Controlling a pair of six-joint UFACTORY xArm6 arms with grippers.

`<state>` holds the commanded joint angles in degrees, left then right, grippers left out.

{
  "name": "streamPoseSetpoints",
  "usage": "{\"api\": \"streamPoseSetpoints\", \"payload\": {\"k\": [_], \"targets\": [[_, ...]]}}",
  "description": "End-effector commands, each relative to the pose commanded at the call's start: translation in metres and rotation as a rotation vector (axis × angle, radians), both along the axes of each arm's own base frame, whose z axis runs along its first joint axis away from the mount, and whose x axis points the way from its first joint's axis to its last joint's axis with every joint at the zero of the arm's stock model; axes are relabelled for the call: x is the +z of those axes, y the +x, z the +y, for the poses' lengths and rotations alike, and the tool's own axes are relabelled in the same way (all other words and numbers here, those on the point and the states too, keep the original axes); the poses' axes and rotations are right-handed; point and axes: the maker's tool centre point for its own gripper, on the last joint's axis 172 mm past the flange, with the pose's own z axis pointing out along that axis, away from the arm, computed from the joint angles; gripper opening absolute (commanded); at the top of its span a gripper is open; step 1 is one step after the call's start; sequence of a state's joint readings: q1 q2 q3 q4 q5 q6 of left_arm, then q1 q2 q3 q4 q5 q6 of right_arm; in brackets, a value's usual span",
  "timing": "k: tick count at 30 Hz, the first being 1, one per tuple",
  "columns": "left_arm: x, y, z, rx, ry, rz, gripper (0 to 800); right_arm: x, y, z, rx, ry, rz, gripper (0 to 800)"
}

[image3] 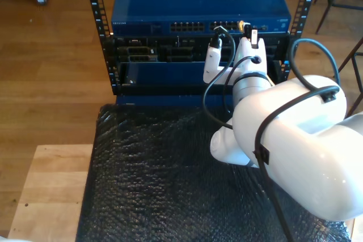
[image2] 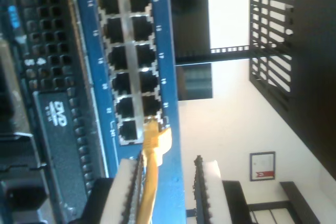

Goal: Grab the cable and plug it in

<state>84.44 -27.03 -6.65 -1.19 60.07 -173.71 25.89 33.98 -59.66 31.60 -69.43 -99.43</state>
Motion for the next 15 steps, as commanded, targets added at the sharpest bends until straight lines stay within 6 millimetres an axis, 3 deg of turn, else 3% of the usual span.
{"api": "streamPoseSetpoints", "payload": {"k": [15], "targets": [[0.0,0.0,0.0,0.0,0.0,0.0,800,0.004,-0.029,-0.011,0.026,0.01,0.106,318]]}}
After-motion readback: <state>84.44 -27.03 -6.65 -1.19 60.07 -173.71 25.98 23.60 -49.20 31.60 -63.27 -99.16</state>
